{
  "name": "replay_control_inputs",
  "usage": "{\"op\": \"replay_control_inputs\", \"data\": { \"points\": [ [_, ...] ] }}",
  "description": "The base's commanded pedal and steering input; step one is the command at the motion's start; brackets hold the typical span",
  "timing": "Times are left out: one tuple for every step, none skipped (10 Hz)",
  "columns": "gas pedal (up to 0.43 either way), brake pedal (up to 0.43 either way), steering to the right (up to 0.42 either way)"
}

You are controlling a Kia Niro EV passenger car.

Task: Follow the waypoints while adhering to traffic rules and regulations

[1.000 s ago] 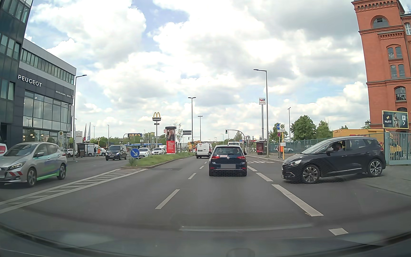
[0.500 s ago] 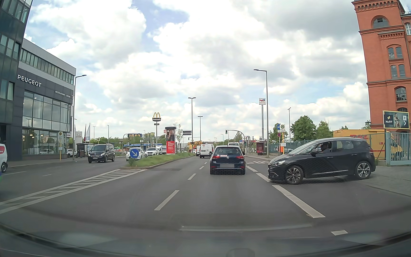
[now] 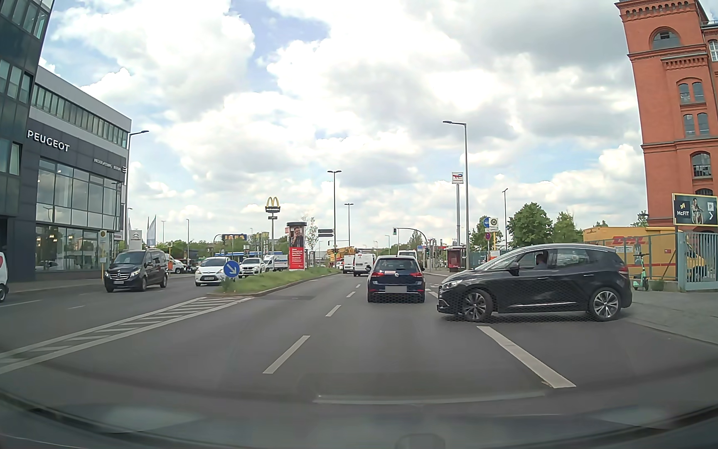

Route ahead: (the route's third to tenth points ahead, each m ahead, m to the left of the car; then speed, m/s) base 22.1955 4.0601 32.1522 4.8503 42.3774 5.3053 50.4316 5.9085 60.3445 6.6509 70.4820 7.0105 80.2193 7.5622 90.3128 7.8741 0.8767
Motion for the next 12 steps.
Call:
{"op": "replay_control_inputs", "data": {
  "points": [
    [0.177, 0.024, 0.043],
    [0.177, 0.024, 0.043],
    [0.177, 0.024, 0.042],
    [0.177, 0.024, 0.04],
    [0.177, 0.024, 0.035],
    [0.189, 0.024, 0.03],
    [0.189, 0.024, 0.026],
    [0.189, 0.024, 0.023],
    [0.189, 0.024, 0.018],
    [0.177, 0.024, 0.015],
    [0.177, 0.024, 0.013],
    [0.177, 0.024, 0.01]
  ]
}}
